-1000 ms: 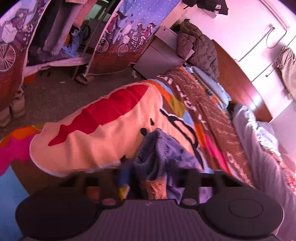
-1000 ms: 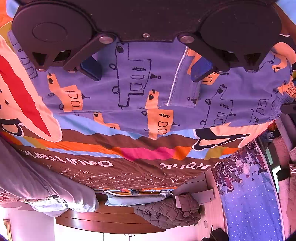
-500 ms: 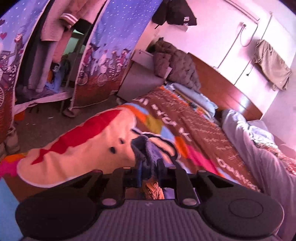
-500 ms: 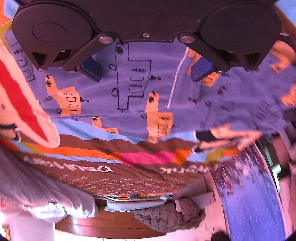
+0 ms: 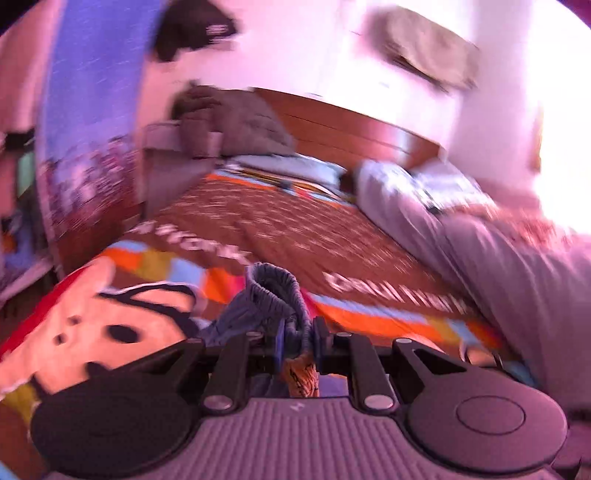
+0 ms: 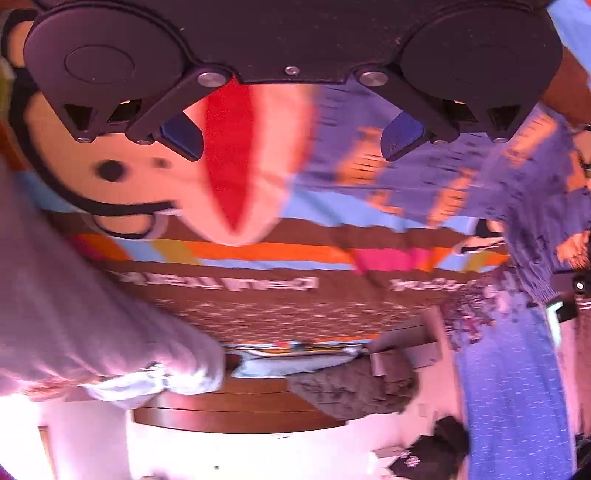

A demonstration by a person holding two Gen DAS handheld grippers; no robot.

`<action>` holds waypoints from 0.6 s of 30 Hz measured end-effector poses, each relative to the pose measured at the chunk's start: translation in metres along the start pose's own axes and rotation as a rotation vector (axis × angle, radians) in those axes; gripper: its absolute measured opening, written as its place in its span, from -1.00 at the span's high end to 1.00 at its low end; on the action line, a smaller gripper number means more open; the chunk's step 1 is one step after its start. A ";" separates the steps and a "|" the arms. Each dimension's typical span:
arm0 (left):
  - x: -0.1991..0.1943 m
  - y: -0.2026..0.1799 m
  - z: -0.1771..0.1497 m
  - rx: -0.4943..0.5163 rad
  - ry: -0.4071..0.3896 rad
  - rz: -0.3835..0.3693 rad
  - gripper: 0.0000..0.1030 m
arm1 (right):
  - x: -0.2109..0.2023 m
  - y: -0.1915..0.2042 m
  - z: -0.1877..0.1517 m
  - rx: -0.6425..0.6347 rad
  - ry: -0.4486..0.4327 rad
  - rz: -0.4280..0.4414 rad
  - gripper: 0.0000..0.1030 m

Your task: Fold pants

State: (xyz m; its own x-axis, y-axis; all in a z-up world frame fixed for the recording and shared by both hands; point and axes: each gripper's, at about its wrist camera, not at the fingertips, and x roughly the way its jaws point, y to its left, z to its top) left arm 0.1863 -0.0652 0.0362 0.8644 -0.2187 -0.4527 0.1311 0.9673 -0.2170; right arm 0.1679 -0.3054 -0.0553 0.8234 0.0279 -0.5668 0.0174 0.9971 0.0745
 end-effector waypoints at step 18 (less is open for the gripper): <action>0.026 -0.099 -0.091 0.156 0.185 -0.280 -0.67 | -0.010 -0.094 -0.024 0.246 0.080 -0.061 -0.98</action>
State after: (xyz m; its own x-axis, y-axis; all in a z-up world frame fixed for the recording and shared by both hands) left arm 0.1516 -0.1787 -0.0332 0.6841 -0.4830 -0.5465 0.4344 0.8717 -0.2266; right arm 0.1442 -0.3976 -0.0758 0.7694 -0.0162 -0.6385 0.2112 0.9499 0.2304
